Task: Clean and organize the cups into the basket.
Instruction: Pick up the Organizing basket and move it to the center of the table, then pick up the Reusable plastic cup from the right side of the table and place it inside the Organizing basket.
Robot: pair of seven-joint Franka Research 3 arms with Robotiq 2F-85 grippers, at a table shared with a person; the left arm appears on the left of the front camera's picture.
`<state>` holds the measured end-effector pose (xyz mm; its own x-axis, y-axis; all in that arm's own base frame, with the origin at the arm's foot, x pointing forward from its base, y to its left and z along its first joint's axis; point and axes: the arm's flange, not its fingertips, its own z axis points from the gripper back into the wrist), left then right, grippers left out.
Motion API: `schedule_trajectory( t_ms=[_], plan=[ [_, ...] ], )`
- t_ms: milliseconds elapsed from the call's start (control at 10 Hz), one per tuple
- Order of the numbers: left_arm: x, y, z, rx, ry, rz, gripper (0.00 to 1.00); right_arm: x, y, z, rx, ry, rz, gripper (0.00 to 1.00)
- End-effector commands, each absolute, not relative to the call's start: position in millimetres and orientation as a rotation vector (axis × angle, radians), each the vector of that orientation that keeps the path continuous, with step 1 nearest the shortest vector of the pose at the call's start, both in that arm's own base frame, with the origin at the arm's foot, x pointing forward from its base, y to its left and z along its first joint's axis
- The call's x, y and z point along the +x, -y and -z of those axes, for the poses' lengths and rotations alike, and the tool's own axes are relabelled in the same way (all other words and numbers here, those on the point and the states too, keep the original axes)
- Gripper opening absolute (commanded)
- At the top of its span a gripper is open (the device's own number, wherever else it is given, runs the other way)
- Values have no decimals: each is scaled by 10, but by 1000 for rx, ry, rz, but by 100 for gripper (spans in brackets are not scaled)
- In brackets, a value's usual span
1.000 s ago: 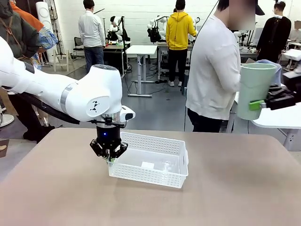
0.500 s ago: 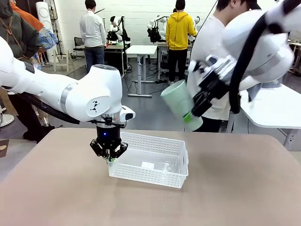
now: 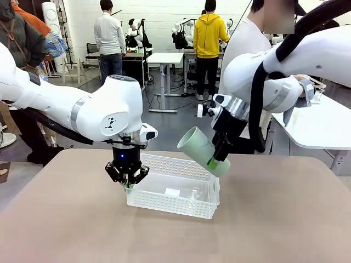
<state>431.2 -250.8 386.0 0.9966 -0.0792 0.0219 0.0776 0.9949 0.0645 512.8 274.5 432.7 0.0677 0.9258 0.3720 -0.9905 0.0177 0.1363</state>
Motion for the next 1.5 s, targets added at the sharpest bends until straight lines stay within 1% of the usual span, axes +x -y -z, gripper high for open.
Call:
schedule_trajectory(
  t_ms=[0,200,400,700,1100,1400],
  plan=[
    [4308,2506,-3879,77,32,83,0,5202,-2962,-4338,343,153,-1534,81],
    [4308,2506,-3879,77,32,83,0,5198,-3160,-4281,272,96,-1555,81],
    [4308,2506,-3879,77,32,83,0,5215,-3280,-4217,243,64,-1562,81],
    [4308,2506,-3879,77,32,83,0,5183,-3436,-4096,224,2,-1560,81],
    [4308,2506,-3879,77,32,83,0,4983,-3575,-3988,221,-120,-1556,81],
    [4308,2506,-3879,77,32,83,0,4856,-3555,-4057,223,-126,-1565,81]
  ],
)
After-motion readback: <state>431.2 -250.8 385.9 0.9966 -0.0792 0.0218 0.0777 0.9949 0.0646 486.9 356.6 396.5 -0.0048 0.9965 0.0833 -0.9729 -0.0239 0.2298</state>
